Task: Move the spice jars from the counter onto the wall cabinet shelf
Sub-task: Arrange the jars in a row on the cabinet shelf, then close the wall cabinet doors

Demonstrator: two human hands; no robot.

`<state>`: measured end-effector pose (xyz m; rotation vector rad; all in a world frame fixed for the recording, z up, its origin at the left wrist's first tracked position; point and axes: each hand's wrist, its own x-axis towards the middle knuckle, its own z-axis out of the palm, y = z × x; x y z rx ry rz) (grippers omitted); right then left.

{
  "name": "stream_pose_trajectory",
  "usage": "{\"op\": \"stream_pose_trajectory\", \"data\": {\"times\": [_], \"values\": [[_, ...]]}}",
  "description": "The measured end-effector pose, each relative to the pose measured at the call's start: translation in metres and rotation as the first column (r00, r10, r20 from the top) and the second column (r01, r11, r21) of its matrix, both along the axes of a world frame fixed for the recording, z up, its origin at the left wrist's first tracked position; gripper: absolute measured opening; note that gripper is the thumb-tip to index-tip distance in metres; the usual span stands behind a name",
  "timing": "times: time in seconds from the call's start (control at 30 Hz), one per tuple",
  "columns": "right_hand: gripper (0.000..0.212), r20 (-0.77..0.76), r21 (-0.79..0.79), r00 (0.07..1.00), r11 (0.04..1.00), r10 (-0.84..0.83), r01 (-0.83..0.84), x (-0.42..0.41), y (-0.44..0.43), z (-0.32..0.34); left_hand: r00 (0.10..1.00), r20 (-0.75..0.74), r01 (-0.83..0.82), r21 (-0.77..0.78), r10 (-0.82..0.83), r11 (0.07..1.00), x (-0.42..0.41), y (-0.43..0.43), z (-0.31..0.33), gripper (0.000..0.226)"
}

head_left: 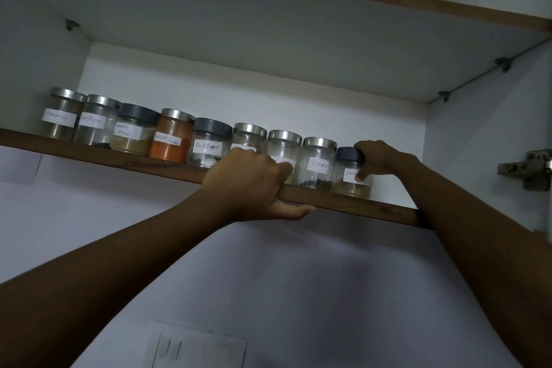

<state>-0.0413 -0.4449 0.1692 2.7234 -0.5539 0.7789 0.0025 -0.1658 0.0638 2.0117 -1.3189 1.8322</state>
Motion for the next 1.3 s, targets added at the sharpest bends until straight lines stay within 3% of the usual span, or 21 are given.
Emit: {"op": "stream_pose_trajectory", "data": {"times": [0.1,0.13,0.27,0.4,0.6,0.73,0.8,1.03,1.17,1.3], "values": [[0.086,0.121,0.083,0.990,0.994,0.067,-0.077,-0.016,-0.001,-0.004,0.997,-0.036,-0.062,0.057,0.064,0.996,-0.001,-0.001,0.001,0.073],[0.085,0.197,0.088,0.976,0.990,0.091,-0.110,-0.024,0.003,-0.004,0.995,-0.060,-0.073,0.083,0.078,0.994,-0.001,-0.001,0.003,0.072],[0.037,0.442,-0.043,0.883,0.987,0.156,-0.153,-0.060,0.031,-0.012,0.982,-0.162,-0.070,0.155,0.096,0.985,-0.005,0.003,0.009,0.065],[0.020,0.420,-0.132,0.894,0.985,0.160,-0.114,-0.106,0.064,-0.027,0.949,-0.279,-0.092,0.205,0.148,0.974,-0.012,0.005,0.010,0.059],[0.018,0.270,-0.208,0.962,0.977,0.021,0.037,-0.171,0.100,-0.042,0.884,-0.418,-0.140,0.194,0.211,0.971,-0.031,0.008,0.002,0.070],[0.016,0.211,-0.249,0.977,0.964,-0.039,0.092,-0.217,0.128,-0.039,0.905,-0.333,-0.213,0.186,0.265,0.959,-0.044,0.010,-0.010,0.064],[0.016,0.214,-0.261,0.975,0.958,-0.061,0.118,-0.236,0.143,-0.037,0.925,-0.284,-0.207,0.183,0.254,0.961,-0.045,0.018,-0.024,0.074],[0.015,0.243,-0.272,0.957,0.936,-0.157,0.223,-0.325,0.190,-0.046,0.949,-0.308,-0.005,0.173,0.060,0.985,-0.036,0.040,-0.046,0.102],[0.008,0.282,-0.545,0.939,0.773,-0.198,0.326,-0.394,0.221,-0.061,0.957,-0.286,-0.004,0.131,0.042,0.991,-0.032,0.047,-0.052,0.105],[0.010,0.406,-0.606,0.878,0.644,-0.255,0.467,-0.465,0.243,-0.083,0.941,-0.329,-0.020,0.177,0.078,0.984,-0.041,0.053,-0.043,0.090]]}}
